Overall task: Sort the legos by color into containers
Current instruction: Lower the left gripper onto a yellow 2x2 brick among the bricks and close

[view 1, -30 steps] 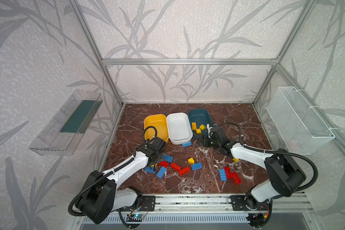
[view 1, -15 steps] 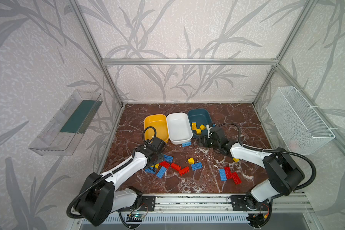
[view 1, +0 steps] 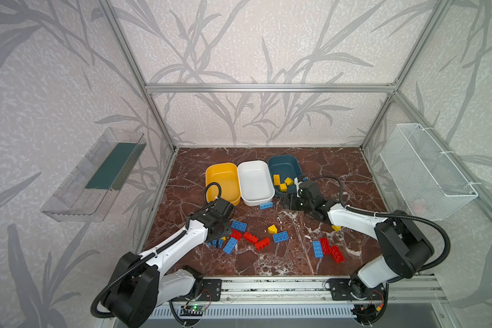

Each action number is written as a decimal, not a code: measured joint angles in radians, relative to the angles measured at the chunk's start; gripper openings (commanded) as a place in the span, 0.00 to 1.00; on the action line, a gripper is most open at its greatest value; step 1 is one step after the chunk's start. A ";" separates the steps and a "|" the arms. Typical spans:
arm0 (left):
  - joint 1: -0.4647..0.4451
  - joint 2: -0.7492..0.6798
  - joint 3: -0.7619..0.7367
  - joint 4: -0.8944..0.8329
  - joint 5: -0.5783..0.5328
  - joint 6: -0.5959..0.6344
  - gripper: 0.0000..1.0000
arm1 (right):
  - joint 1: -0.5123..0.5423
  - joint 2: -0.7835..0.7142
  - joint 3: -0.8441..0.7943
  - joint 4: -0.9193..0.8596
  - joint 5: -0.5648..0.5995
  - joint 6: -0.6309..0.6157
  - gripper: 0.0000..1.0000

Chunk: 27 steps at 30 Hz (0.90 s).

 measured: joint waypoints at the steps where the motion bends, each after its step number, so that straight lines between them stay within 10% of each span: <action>1: -0.001 -0.003 -0.003 -0.002 0.004 0.003 0.66 | 0.000 0.000 0.000 0.000 -0.002 0.000 0.85; 27: -0.011 0.094 0.009 0.003 -0.026 0.061 0.54 | 0.000 0.024 0.000 0.018 -0.008 0.007 0.84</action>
